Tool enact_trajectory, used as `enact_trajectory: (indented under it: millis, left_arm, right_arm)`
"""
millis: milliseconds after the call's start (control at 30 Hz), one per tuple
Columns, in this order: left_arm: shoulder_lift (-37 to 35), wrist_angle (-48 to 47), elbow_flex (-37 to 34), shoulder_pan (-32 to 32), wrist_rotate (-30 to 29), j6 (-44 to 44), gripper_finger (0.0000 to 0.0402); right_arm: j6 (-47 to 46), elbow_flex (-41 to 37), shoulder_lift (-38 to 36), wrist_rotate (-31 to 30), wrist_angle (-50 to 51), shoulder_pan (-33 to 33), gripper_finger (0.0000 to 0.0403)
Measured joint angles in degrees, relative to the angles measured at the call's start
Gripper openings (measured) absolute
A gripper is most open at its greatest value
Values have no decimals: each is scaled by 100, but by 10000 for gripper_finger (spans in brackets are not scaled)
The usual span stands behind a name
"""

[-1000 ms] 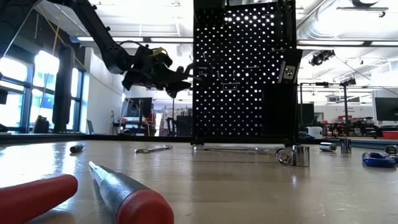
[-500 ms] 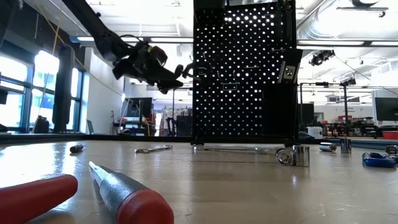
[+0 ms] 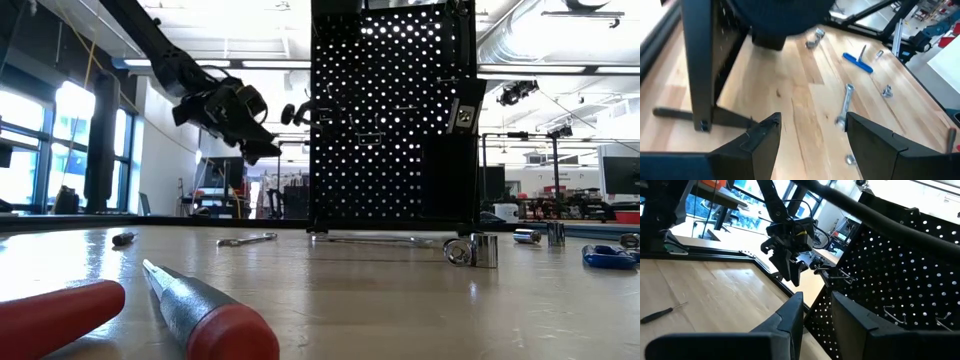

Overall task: Hang tools onto peg board
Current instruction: Hang the silver socket onto the pegboard

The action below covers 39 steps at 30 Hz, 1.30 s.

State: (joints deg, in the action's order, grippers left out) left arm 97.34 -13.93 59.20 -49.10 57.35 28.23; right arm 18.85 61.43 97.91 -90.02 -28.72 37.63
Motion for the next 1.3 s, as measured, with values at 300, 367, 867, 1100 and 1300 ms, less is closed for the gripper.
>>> enact_trajectory:
  millis: [300, 367, 867, 1100, 1300]
  left_arm:
    - [0, -451, -2, 49, -202, -4, 216]
    - [-14, -537, -2, 98, -298, -7, 216]
    - [-1194, -736, -229, 1131, -736, -66, 216]
    - [-2190, -649, -786, 1866, -1476, -422, 216]
    - [-2893, -221, -1498, 2673, -2028, -962, 216]
  right_arm:
    - [-939, 0, 0, 2, 824, 163, 92]
    - [-1148, 0, 0, 2, 1019, 204, 92]
    - [-5254, 0, -24, 1208, 4674, 235, 92]
    - [-7923, -4, -24, 2487, 6829, 126, 92]
    - [-8206, -4, -24, 3008, 7133, 253, 92]
